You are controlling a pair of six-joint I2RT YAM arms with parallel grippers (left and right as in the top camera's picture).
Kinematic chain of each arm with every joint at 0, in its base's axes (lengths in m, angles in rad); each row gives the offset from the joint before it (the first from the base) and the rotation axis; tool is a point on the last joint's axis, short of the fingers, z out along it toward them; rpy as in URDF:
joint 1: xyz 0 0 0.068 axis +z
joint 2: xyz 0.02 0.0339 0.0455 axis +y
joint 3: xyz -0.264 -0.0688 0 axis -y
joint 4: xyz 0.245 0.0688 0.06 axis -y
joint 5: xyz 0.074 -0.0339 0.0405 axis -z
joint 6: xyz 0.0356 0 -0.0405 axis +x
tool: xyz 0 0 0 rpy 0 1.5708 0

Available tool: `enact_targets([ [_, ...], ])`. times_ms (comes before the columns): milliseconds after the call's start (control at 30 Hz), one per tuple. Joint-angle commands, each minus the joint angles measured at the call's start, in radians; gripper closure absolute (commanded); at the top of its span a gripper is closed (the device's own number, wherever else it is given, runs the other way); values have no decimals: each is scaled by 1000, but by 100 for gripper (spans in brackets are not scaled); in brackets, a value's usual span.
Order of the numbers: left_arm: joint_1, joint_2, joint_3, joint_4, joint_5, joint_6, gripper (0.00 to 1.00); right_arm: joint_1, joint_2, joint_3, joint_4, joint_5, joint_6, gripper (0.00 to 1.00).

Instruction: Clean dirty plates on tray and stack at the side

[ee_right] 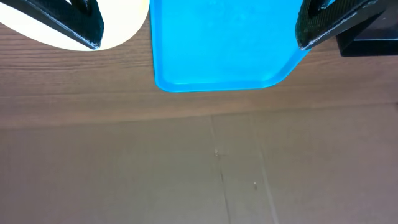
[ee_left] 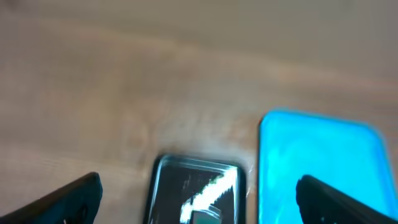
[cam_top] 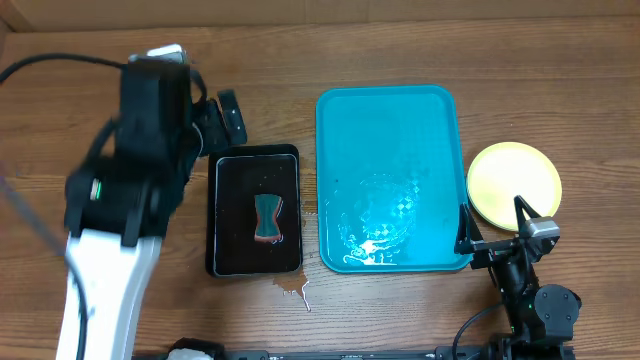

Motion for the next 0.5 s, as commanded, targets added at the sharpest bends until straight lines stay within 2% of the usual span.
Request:
enact_targets([
  [0, -1, -157, -166, 131, 50, 105, 0, -3, -6, -10, 5, 6, -1, 0],
  [133, 3, -386, -420, 314, 77, 128, 0, -3, -6, -10, 5, 6, -1, 0],
  [467, 127, -824, -836, 483, 122, 127, 0, -3, -6, -10, 5, 6, 0, 0],
])
